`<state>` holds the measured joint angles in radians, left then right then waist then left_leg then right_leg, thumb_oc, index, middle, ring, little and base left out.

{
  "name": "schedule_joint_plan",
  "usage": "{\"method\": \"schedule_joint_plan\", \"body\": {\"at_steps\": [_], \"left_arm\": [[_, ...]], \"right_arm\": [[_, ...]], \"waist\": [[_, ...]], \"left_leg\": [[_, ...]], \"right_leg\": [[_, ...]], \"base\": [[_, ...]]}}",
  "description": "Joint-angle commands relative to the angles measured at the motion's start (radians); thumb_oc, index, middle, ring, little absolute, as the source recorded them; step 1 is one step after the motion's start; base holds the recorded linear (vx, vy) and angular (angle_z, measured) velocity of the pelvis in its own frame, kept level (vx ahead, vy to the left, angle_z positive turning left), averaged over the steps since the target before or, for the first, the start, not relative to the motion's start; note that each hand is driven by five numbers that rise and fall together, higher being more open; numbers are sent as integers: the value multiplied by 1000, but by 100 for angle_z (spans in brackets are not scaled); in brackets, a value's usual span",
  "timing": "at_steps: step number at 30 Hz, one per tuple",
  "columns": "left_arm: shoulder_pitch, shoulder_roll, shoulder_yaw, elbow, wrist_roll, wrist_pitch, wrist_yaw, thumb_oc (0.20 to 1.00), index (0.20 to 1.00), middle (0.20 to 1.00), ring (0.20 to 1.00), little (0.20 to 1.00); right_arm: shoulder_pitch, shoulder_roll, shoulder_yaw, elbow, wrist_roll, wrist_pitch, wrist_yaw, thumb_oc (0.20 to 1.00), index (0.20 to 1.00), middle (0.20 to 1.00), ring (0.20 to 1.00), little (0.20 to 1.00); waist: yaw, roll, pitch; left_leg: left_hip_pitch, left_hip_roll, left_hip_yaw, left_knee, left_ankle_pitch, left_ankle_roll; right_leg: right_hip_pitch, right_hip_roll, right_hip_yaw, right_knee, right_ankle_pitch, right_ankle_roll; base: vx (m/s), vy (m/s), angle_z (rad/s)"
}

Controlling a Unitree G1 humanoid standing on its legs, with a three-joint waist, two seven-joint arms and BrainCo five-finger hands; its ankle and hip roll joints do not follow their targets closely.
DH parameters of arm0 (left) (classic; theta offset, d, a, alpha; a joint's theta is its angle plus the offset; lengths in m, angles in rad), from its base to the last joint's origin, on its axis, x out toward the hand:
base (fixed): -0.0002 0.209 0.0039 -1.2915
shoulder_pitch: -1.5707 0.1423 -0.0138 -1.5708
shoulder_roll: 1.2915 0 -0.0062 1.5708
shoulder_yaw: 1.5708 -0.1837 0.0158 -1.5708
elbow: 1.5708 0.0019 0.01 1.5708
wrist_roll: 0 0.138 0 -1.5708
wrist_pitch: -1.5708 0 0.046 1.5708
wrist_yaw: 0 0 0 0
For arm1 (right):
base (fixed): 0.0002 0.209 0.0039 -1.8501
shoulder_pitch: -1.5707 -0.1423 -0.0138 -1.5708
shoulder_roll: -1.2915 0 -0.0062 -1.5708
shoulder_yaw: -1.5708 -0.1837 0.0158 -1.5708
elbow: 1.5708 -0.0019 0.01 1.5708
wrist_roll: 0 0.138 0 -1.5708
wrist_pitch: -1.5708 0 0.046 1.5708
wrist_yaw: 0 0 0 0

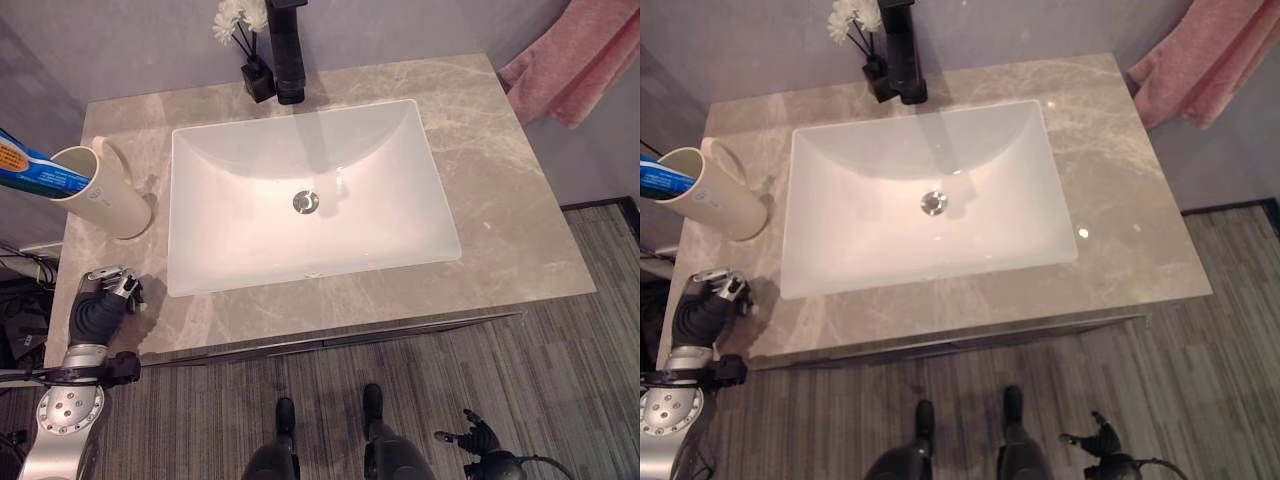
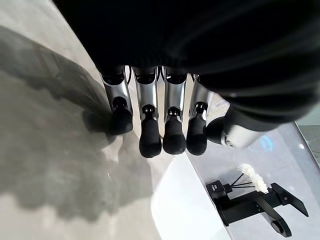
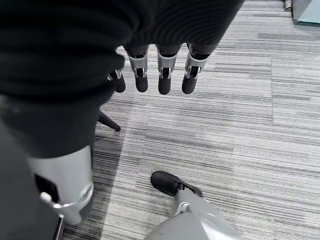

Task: Put brush and paste in cup on sink, flatten towel.

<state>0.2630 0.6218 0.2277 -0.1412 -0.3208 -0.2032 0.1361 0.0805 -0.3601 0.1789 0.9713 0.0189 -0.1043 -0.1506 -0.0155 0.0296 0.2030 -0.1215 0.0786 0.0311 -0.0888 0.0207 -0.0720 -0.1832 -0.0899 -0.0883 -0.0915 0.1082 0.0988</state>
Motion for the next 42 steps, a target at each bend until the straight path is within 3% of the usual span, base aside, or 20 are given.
{"method": "schedule_joint_plan", "body": {"at_steps": [1, 11, 26, 35, 42], "left_arm": [[-56, 35, 64, 50, -62, -20, 8, 200, 200, 200, 200, 200], [-181, 103, 82, 120, -57, -27, 66, 200, 200, 200, 200, 200], [-316, 207, 100, 204, -71, -40, 142, 200, 200, 200, 200, 200], [-428, 285, 50, 277, -78, -42, 166, 200, 200, 200, 200, 200], [-398, 242, 23, 215, -61, -39, 140, 200, 200, 200, 200, 200]], "right_arm": [[-18, -14, -2, 27, -16, 5, -16, 1000, 1000, 1000, 1000, 1000], [-68, -38, -17, 25, 38, 4, -33, 1000, 1000, 1000, 1000, 1000], [-104, -33, 30, -32, 41, -3, -29, 1000, 1000, 1000, 1000, 1000], [-119, -34, 54, -48, 46, -8, -33, 1000, 1000, 1000, 1000, 1000], [-110, -17, 56, -18, 45, -3, -34, 1000, 1000, 1000, 1000, 1000]], "waist": [[-18, -41, 32], [-27, -60, 81], [-33, -73, 86], [-40, -85, 98], [-34, -93, 90]], "left_leg": [[-14, -4, 18, 2, -2, 12], [-83, -2, 45, 2, 20, 13], [-150, -8, 58, 10, 29, 15], [-186, -12, 54, 27, 31, 18], [-166, -17, 46, 43, 11, 24]], "right_leg": [[70, -74, 28, 6, -77, 51], [-23, -67, 72, 4, -39, 56], [-93, -73, 98, 4, -24, 64], [-118, -74, 102, 4, -12, 72], [-82, -79, 95, 4, -22, 73]], "base": [[-69, 9, -4], [-50, 7, -8], [8, 7, -7], [0, 0, 0], [6, 2, 0]]}}
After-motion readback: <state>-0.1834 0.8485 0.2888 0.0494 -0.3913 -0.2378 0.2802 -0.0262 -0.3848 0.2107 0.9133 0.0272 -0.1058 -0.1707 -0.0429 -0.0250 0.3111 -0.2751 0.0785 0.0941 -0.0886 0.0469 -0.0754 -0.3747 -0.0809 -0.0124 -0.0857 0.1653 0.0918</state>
